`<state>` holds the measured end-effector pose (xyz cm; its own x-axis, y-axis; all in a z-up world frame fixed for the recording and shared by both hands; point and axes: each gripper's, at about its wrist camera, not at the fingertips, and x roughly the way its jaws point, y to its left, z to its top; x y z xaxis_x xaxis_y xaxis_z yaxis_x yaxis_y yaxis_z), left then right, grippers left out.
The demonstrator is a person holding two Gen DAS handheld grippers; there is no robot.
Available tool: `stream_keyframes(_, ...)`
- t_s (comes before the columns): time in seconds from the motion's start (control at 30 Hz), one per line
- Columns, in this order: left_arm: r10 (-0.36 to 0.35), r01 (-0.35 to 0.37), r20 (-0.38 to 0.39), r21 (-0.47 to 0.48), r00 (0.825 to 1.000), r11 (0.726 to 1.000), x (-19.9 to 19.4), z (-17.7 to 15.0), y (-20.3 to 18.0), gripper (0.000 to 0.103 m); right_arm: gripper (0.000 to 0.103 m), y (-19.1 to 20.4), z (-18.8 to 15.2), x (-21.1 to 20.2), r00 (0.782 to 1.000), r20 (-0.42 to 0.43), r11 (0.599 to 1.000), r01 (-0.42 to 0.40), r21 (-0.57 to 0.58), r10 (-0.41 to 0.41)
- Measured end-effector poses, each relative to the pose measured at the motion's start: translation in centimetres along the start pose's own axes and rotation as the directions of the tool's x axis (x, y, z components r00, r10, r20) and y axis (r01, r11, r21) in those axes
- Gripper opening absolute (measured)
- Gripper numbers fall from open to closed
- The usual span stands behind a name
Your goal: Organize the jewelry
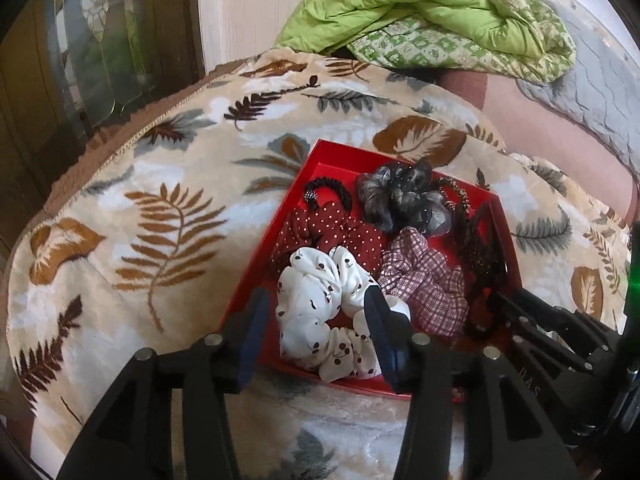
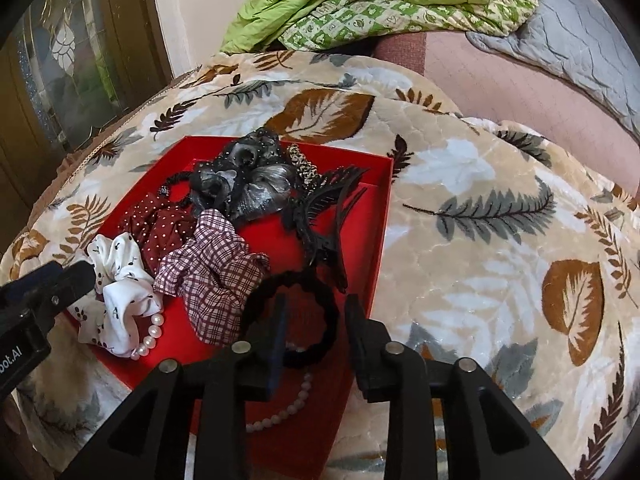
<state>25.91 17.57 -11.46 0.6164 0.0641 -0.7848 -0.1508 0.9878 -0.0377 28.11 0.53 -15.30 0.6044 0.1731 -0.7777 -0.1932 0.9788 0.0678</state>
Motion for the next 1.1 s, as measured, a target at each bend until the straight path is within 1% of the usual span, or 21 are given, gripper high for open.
stream_keyframes(0.1, -0.019, 0.019, 0.015, -0.004, 1.0, 1.0, -0.5, 0.2, 0.1, 0.048, 0.041, 0.1, -0.3, -0.8, 1.0, 0.017, 1.0, -0.01, 0.005, 0.01)
stream_keyframes(0.2, -0.045, 0.047, 0.063, -0.027, 0.997, 0.999, -1.7, 0.6, 0.6, 0.048, 0.046, 0.1, -0.6, -2.2, 0.999, 0.039, 0.999, -0.039, 0.016, 0.038)
stream_keyframes(0.23, -0.059, 0.063, 0.093, -0.04, 0.994, 0.997, -2.3, 0.7, 0.9, 0.051, 0.049, 0.1, -0.7, -2.7, 0.998, 0.046, 0.999, -0.044, 0.019, 0.043)
stream_keyframes(0.27, -0.066, 0.072, 0.121, -0.049, 0.99, 0.996, -2.9, 0.8, 1.0, 0.058, 0.05, 0.1, -0.9, -3.2, 0.998, 0.049, 0.999, -0.047, 0.021, 0.046)
stream_keyframes(0.3, -0.064, 0.072, 0.14, -0.052, 0.988, 0.996, -3.4, 0.8, 1.1, 0.062, 0.052, 0.1, -1.0, -3.9, 0.997, 0.053, 0.999, -0.048, 0.023, 0.047)
stream_keyframes(0.33, -0.059, 0.069, 0.163, -0.053, 0.985, 0.996, -3.9, 0.7, 1.2, 0.067, 0.056, 0.2, -1.2, -4.6, 0.997, 0.062, 0.999, -0.047, 0.026, 0.045)
stream_keyframes(0.43, -0.057, 0.067, 0.208, -0.04, 0.977, 0.997, -5.3, 0.4, 1.2, 0.067, 0.064, 0.6, -1.9, -7.0, 0.995, 0.094, 0.999, -0.036, 0.015, 0.034)
stream_keyframes(0.5, -0.055, 0.064, 0.228, -0.031, 0.972, 0.997, -6.2, -0.1, 1.2, 0.068, 0.066, 0.9, -2.3, -8.3, 0.994, 0.105, 1.0, -0.024, 0.006, 0.023)
stream_keyframes(0.57, -0.045, 0.056, 0.248, -0.035, 0.968, 0.998, -7.1, -0.6, 1.3, 0.072, 0.066, 1.2, -2.7, -9.3, 0.994, 0.11, 1.0, -0.017, 0.001, 0.017)
stream_keyframes(0.6, -0.041, 0.053, 0.259, -0.036, 0.965, 0.998, -7.5, -0.8, 1.4, 0.072, 0.066, 1.3, -2.9, -10.0, 0.993, 0.117, 1.0, -0.012, -0.003, 0.013)
stream_keyframes(0.7, -0.013, 0.017, 0.325, -0.01, 0.946, 1.0, -9.5, -2.0, 1.1, 0.073, 0.07, 1.6, -3.4, -12.0, 0.991, 0.135, 1.0, -0.001, -0.005, 0.002)
stream_keyframes(0.8, -0.026, 0.022, 0.34, 0.016, 0.94, 1.0, -11.0, -3.5, 0.9, 0.078, 0.071, 1.9, -4.0, -14.2, 0.988, 0.156, 1.0, 0.004, -0.012, -0.002)
stream_keyframes(0.87, -0.032, 0.027, 0.334, 0.018, 0.942, 0.999, -11.8, -4.4, 0.7, 0.081, 0.072, 1.9, -4.5, -15.5, 0.986, 0.167, 1.0, 0.003, -0.014, 0.0)
stream_keyframes(0.93, -0.029, 0.019, 0.319, 0.036, 0.947, 0.999, -13.0, -5.3, 0.4, 0.081, 0.077, 1.9, -5.1, -16.8, 0.984, 0.179, 1.0, -0.001, -0.015, 0.004)
stream_keyframes(1.0, -0.045, 0.031, 0.314, 0.049, 0.948, 0.998, -14.5, -6.1, 0.1, 0.082, 0.078, 1.9, -5.9, -18.2, 0.981, 0.196, 1.0, -0.003, -0.017, 0.006)
stream_keyframes(1.1, -0.05, 0.04, 0.322, 0.039, 0.945, 0.998, -17.1, -7.7, 0.2, 0.083, 0.079, 1.8, -7.0, -19.7, 0.98, 0.2, 1.0, -0.008, -0.01, 0.01)
